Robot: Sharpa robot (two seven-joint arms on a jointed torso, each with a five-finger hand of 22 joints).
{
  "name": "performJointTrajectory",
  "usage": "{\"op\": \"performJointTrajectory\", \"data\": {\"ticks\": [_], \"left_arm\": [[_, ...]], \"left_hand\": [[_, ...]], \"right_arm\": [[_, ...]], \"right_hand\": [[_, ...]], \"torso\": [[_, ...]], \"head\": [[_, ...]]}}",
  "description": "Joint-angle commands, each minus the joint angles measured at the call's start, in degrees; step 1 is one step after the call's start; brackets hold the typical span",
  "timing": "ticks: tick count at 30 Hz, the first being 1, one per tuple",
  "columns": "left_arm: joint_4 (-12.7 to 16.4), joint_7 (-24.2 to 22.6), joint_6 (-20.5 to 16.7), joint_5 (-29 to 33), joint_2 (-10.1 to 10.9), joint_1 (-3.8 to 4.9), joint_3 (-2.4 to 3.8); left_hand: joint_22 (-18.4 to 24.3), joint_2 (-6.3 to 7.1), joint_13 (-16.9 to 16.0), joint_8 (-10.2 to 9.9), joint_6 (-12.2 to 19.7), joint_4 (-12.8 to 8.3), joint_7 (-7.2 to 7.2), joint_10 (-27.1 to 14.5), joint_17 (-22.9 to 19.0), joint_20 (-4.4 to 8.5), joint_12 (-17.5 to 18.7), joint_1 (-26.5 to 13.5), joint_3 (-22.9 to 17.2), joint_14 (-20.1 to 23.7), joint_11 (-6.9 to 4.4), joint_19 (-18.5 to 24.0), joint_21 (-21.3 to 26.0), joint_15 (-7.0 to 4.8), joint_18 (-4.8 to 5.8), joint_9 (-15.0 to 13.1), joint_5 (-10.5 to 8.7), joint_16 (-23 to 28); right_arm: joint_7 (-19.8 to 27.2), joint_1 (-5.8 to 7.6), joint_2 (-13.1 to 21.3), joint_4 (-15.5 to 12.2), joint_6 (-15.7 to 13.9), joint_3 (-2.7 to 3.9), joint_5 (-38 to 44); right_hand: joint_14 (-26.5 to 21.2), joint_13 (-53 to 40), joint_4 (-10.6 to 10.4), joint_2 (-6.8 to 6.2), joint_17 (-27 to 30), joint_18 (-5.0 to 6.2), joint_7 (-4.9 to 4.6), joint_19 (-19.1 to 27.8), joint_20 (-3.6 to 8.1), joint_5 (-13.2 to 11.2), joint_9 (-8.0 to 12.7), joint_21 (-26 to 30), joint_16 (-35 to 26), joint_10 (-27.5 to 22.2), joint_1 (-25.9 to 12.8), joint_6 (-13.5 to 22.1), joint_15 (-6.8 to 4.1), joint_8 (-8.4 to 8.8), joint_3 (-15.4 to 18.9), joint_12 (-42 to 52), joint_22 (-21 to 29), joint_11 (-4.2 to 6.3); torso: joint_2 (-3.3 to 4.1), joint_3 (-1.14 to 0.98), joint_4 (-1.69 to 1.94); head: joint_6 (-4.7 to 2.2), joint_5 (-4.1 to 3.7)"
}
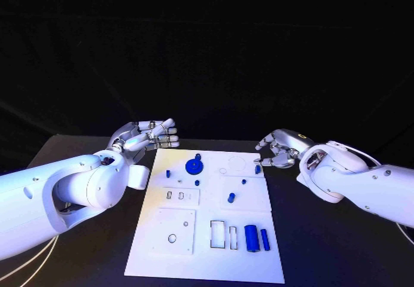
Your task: Assemble the parts on the task board
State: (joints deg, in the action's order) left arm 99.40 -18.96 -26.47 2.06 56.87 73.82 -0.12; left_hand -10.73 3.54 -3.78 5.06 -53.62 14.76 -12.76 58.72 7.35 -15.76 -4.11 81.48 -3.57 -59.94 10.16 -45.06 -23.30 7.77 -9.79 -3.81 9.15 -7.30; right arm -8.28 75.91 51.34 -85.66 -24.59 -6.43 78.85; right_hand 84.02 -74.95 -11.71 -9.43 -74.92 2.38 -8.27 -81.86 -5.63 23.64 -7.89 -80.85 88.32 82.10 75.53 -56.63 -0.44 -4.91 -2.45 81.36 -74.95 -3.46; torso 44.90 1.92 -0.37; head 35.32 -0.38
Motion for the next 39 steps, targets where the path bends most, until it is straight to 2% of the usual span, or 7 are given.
{"op": "performJointTrajectory", "data": {"ticks": [1,5,13,18,22,26,39], "left_arm": [[-0.15,-0.24,1.84,-0.12,-0.27,0.07,0.00],[-0.41,-0.22,1.97,-0.12,-0.52,0.06,-0.06],[-0.71,-0.19,2.05,-0.12,-0.64,0.05,-0.10],[-0.77,-0.15,1.98,-0.12,-0.62,0.05,-0.11],[-0.82,-0.19,1.99,-0.12,-0.61,0.05,-0.11],[-0.83,-0.23,1.90,-0.12,-0.63,0.05,-0.11],[-0.89,-0.12,1.66,-0.12,-0.58,0.04,-0.11]], "left_hand": [[-0.09,0.14,0.03,-0.19,-0.05,0.11,-0.40,-0.22,0.06,-0.08,0.20,0.58,0.29,-0.28,0.22,0.45,-0.25,0.26,-0.65,0.01,-0.22,0.33],[-0.09,0.14,0.02,-0.19,-0.07,0.11,-0.39,-0.20,0.06,-0.08,0.20,0.57,0.30,-0.29,0.21,0.46,-0.25,0.26,-0.65,0.00,-0.23,0.35],[-0.09,0.14,0.02,-0.19,-0.07,0.11,-0.39,-0.20,0.06,-0.08,0.20,0.57,0.30,-0.29,0.21,0.46,-0.25,0.26,-0.65,0.00,-0.23,0.35],[-0.09,0.13,0.02,-0.20,-0.10,0.11,-0.38,-0.17,0.08,-0.08,0.19,0.58,0.32,-0.32,0.20,0.47,-0.26,0.25,-0.65,-0.01,-0.23,0.37],[-0.09,0.11,0.01,-0.20,-0.11,0.10,-0.37,-0.16,0.08,-0.08,0.19,0.59,0.31,-0.33,0.19,0.47,-0.27,0.25,-0.65,-0.01,-0.22,0.37],[-0.09,0.11,0.01,-0.20,-0.11,0.10,-0.37,-0.16,0.08,-0.08,0.19,0.59,0.31,-0.33,0.19,0.47,-0.27,0.25,-0.65,-0.01,-0.22,0.37],[-0.09,-0.01,0.01,-0.21,-0.16,0.06,-0.36,-0.14,0.11,-0.09,0.19,0.69,0.27,-0.39,0.18,0.48,-0.30,0.23,-0.65,-0.02,-0.20,0.41]], "right_arm": [[4.04,-0.50,0.97,0.54,-0.66,-0.06,-3.48],[4.63,-1.39,1.95,1.14,-0.60,-0.10,-3.63],[4.96,-3.29,1.53,2.14,-0.86,-0.12,-3.42],[4.77,-3.82,0.84,3.01,-1.38,-0.12,-3.07],[4.43,-4.09,-0.05,3.75,-1.51,-0.12,-2.93],[3.81,-4.34,-0.91,4.28,-1.46,-0.12,-2.38],[3.11,-4.62,-2.42,5.26,-0.39,-0.13,-1.97]], "right_hand": [[4.97,-3.76,-0.06,0.04,-11.05,0.50,-0.17,-0.16,-0.08,-0.35,0.08,-0.09,0.01,-0.36,0.74,0.63,0.00,0.41,0.59,-0.21,-5.25,-0.19],[5.03,-3.79,-0.01,0.14,-11.28,0.44,-0.34,-0.35,-0.19,-0.27,0.09,-0.26,0.10,-0.34,1.22,0.81,0.13,0.54,0.92,-0.19,-5.48,-0.34],[5.16,-4.07,0.13,0.73,-11.77,0.34,-0.51,-0.69,-0.37,0.29,0.04,-0.56,0.30,-0.16,2.24,0.75,0.31,0.59,1.18,0.01,-5.89,-0.50],[5.27,-4.31,0.22,1.11,-12.19,0.22,-0.57,-1.03,-0.43,0.34,0.03,-0.92,0.48,0.00,2.68,0.81,0.36,0.64,1.14,0.20,-6.30,-0.56],[5.34,-4.62,0.48,1.94,-12.49,0.16,-0.55,-1.27,-0.49,0.30,-0.08,-1.14,0.60,0.22,3.56,0.45,0.38,0.50,0.89,0.44,-6.59,-0.55],[5.56,-5.30,0.99,2.97,-13.37,-0.14,-0.54,-2.14,-0.51,-2.56,-0.18,-2.08,0.98,0.75,4.78,0.03,0.38,0.43,0.28,1.00,-7.67,-0.53],[5.68,-5.93,2.24,3.86,-13.85,-0.32,-0.37,-2.71,-0.42,-4.32,-0.37,-2.70,1.18,1.20,6.87,-1.18,0.25,0.15,-1.47,1.48,-8.43,-0.35]], "torso": [[-0.15,-0.29,-0.46],[-0.13,-0.46,-0.32],[-0.07,-0.43,-0.42],[-0.07,-0.30,-0.30],[-0.04,-0.39,-0.25],[-0.05,-0.40,-0.20],[-0.12,-0.39,-0.37]], "head": [[0.10,0.12],[0.13,-0.20],[0.64,0.35],[0.78,0.41],[0.95,0.48],[1.23,0.56],[1.68,0.73]]}}
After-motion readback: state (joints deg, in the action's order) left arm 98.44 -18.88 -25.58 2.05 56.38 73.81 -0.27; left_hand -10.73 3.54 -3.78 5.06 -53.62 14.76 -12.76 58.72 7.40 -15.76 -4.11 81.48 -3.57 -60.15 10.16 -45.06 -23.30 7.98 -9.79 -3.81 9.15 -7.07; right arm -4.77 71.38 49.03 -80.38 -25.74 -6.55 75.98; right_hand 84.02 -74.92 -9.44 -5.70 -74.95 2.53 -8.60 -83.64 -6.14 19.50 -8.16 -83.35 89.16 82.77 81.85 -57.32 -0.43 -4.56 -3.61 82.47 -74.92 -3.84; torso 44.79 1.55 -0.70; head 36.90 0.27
